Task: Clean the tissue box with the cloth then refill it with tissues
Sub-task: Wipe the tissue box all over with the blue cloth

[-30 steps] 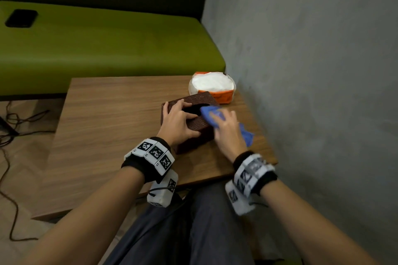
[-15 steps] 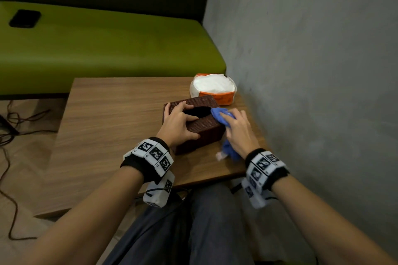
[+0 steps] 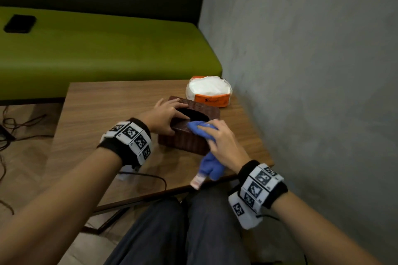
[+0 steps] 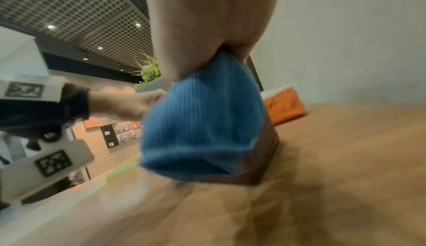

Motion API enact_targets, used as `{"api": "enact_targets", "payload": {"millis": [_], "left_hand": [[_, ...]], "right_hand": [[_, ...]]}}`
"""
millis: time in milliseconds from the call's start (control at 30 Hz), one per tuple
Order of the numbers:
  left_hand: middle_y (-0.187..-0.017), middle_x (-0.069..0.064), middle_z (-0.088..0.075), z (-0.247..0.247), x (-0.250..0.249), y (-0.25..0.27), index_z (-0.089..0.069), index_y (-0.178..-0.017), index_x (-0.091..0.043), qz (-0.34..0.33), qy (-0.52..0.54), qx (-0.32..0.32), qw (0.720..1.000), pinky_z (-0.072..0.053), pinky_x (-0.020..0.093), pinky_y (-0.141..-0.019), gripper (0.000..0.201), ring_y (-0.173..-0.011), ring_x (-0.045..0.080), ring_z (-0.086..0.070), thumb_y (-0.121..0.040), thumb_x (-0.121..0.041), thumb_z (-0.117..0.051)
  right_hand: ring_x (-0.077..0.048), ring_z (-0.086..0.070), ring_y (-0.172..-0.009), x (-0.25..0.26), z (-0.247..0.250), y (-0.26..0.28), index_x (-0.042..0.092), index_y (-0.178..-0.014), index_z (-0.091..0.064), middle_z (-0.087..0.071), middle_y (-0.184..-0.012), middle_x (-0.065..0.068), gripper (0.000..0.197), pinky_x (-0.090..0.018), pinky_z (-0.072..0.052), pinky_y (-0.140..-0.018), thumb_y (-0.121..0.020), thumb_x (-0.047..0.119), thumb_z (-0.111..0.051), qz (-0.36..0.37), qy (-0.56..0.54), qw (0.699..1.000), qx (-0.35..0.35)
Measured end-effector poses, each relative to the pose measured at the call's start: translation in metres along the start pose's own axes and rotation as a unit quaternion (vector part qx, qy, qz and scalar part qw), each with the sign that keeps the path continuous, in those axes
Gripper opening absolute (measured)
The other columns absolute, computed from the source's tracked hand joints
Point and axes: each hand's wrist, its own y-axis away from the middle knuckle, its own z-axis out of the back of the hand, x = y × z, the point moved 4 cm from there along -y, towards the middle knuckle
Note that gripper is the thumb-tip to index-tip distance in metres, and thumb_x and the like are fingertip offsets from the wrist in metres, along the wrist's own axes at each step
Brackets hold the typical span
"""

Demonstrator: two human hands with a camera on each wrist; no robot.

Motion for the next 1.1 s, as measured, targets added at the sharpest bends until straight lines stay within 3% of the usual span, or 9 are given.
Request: {"api": "enact_targets", "payload": {"millis": [100, 167, 267, 367, 467, 567, 767, 867, 1100], "left_hand": [[-0.151, 0.005, -0.024, 0.005, -0.016, -0.003, -0.049, -0.132, -0.029, 0.063, 0.016, 0.038, 0.997, -0.013, 0.064, -0.111, 0.067, -0.142, 0.027, -0.013, -0.07, -0.039, -0.072], [-0.145, 0.004, -0.029, -0.008, -0.039, -0.002, -0.057, -0.123, -0.026, 0.088, 0.086, -0.006, 0.992, -0.005, 0.069, -0.109, 0.065, -0.139, 0.027, -0.017, -0.066, -0.054, -0.071], [-0.141, 0.003, -0.035, -0.024, -0.047, 0.0, -0.065, -0.111, -0.022, 0.108, 0.098, -0.133, 0.98, 0.004, 0.067, -0.11, 0.067, -0.138, 0.024, -0.022, -0.059, -0.063, -0.069], [-0.141, 0.0, -0.039, -0.031, -0.035, 0.004, -0.071, -0.101, -0.023, 0.095, 0.126, -0.169, 0.973, 0.008, 0.057, -0.112, 0.074, -0.139, 0.02, -0.024, -0.049, -0.071, -0.053], [-0.143, 0.0, -0.037, -0.028, -0.036, 0.007, -0.071, -0.102, -0.023, 0.078, 0.141, -0.155, 0.975, 0.01, 0.051, -0.114, 0.058, -0.137, 0.016, -0.03, -0.055, -0.057, -0.065], [-0.143, -0.001, -0.036, -0.025, -0.038, 0.007, -0.07, -0.104, -0.022, 0.086, 0.144, -0.153, 0.974, 0.011, 0.051, -0.114, 0.046, -0.137, 0.015, -0.029, -0.062, -0.038, -0.076], [-0.144, 0.0, -0.034, -0.023, -0.039, 0.008, -0.071, -0.104, -0.021, 0.073, 0.151, -0.134, 0.977, 0.012, 0.049, -0.114, 0.042, -0.138, 0.015, -0.025, -0.065, -0.033, -0.076], [-0.149, 0.001, -0.028, -0.022, -0.043, 0.009, -0.067, -0.112, -0.017, 0.049, 0.153, -0.088, 0.983, 0.013, 0.046, -0.115, 0.046, -0.141, 0.016, -0.019, -0.068, -0.029, -0.075], [-0.158, 0.001, -0.003, 0.003, -0.004, 0.035, -0.056, -0.126, -0.019, 0.031, 0.087, 0.071, 0.993, 0.004, 0.045, -0.118, 0.051, -0.146, 0.021, 0.008, -0.077, -0.012, -0.067]], "right_hand": [[-0.036, -0.051, -0.104, -0.032, 0.018, -0.011, 0.0, -0.115, -0.06, -0.057, -0.111, -0.022, 0.04, -0.031, -0.038, -0.092, -0.078, -0.001, -0.044, -0.085, -0.001, 0.993, -0.087], [-0.035, -0.049, -0.107, -0.038, 0.015, -0.015, 0.001, -0.117, -0.059, -0.056, -0.114, -0.02, 0.038, -0.029, -0.036, -0.092, -0.081, -0.001, -0.044, -0.119, 0.002, 0.989, -0.092], [-0.031, -0.046, -0.108, -0.022, -0.003, -0.012, 0.005, -0.123, -0.055, -0.052, -0.119, -0.017, 0.04, -0.037, -0.042, -0.095, -0.084, -0.004, -0.048, -0.097, 0.026, 0.993, -0.061], [-0.03, -0.05, -0.102, -0.002, -0.012, 0.009, 0.005, -0.12, -0.056, -0.054, -0.117, -0.018, 0.04, -0.037, -0.045, -0.089, -0.082, -0.005, -0.053, -0.018, 0.023, 0.999, -0.023], [-0.034, -0.053, -0.096, -0.014, -0.005, 0.01, 0.004, -0.117, -0.059, -0.058, -0.113, -0.019, 0.043, -0.038, -0.048, -0.086, -0.077, -0.009, -0.054, 0.029, 0.052, 0.998, 0.023], [-0.038, -0.051, -0.096, -0.021, -0.004, -0.012, 0.003, -0.116, -0.059, -0.057, -0.112, -0.021, 0.043, -0.05, -0.049, -0.083, -0.076, -0.01, -0.052, -0.047, 0.061, 0.997, -0.02], [-0.032, -0.049, -0.099, -0.021, 0.0, 0.012, 0.006, -0.122, -0.056, -0.056, -0.118, -0.017, 0.047, -0.039, -0.045, -0.089, -0.079, -0.01, -0.051, 0.023, 0.047, 0.999, 0.014], [-0.034, -0.047, -0.105, -0.037, 0.003, -0.02, 0.004, -0.121, -0.057, -0.055, -0.117, -0.019, 0.04, -0.043, -0.042, -0.095, -0.083, -0.006, -0.047, -0.086, 0.027, 0.995, -0.031], [-0.032, -0.051, -0.109, -0.044, 0.002, -0.016, 0.004, -0.118, -0.059, -0.057, -0.117, -0.018, 0.035, -0.03, -0.036, -0.094, -0.085, -0.005, -0.051, -0.106, -0.072, 0.99, -0.056]]}}
